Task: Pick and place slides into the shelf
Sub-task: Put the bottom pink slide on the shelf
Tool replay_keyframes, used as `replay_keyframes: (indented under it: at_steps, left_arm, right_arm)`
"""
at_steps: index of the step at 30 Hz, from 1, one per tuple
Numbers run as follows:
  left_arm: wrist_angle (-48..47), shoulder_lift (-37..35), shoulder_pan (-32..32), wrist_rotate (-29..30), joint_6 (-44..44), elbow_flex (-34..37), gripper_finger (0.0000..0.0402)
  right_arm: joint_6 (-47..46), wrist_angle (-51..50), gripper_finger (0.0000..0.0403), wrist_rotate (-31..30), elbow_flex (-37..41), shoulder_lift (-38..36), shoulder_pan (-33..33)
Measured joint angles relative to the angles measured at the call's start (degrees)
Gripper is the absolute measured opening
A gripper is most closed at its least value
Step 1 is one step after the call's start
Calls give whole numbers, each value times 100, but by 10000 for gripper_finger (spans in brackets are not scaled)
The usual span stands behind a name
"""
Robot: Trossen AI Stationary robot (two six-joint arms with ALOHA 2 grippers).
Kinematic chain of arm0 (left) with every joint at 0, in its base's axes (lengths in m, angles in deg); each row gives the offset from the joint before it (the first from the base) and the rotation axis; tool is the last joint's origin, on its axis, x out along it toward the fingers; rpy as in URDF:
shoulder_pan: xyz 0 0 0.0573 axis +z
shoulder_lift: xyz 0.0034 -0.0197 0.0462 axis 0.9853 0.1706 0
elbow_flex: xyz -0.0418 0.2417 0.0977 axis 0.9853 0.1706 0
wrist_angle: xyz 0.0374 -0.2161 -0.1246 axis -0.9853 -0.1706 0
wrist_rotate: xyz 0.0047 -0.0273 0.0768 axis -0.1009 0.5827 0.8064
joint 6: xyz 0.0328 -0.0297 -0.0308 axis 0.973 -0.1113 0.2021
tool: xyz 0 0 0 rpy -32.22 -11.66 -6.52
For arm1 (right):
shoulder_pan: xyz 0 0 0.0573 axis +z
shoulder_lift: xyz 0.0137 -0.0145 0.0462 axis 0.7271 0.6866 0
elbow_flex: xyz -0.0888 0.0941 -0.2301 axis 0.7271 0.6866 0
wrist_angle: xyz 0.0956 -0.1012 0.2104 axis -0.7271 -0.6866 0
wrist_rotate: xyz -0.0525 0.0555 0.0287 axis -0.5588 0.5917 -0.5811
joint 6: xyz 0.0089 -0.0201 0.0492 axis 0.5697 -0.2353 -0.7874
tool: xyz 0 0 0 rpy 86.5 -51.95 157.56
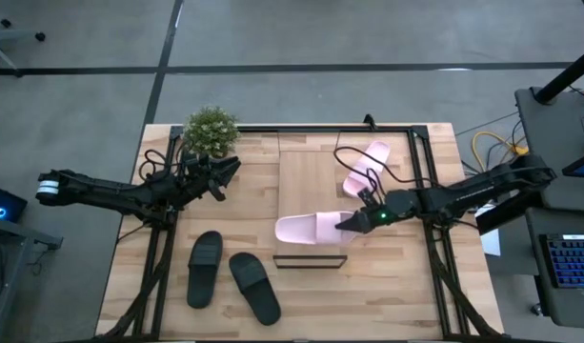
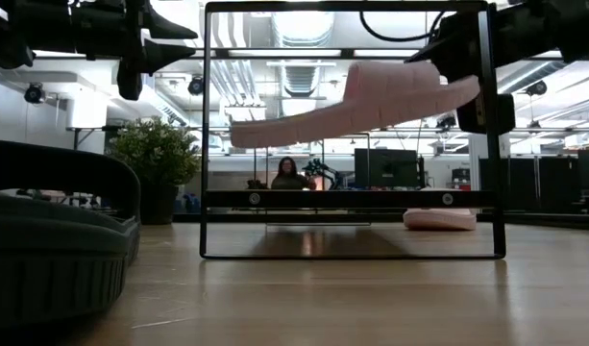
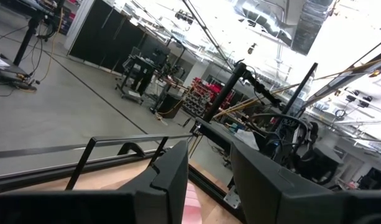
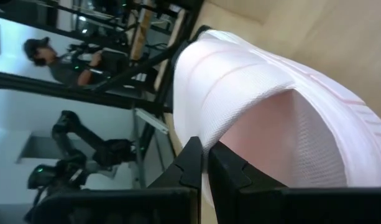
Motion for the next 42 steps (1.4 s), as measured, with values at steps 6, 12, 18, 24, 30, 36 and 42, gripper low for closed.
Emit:
replay_keyframes:
  at_steps: [6, 12, 18, 24, 30, 36, 42]
  left_arm:
    - [1, 1, 0, 2, 0, 0, 107]
    - [1, 0, 0, 2, 0, 0, 107]
    - [0, 1, 0, 2, 0, 0, 107]
    - [1, 0, 0, 2, 0, 0, 107]
    - [1, -1, 0, 3, 0, 0, 107]
    - [-1, 1, 0, 4, 0, 0, 107]
    - [1, -2, 0, 4, 0, 0, 107]
  right_arm:
    - [-109, 159, 8, -49, 114, 2, 241]
    - [-256, 162, 8, -345, 292, 7, 458]
    - [-463, 921, 8, -811, 693, 7, 625]
    - [-468, 1026, 8, -911, 783, 9, 739]
    - [-506, 1084, 8, -1047, 742, 313, 885]
    - [-517, 1885, 8, -1047, 741, 828, 907]
    - [-594, 2380, 8, -951, 743, 1436, 920]
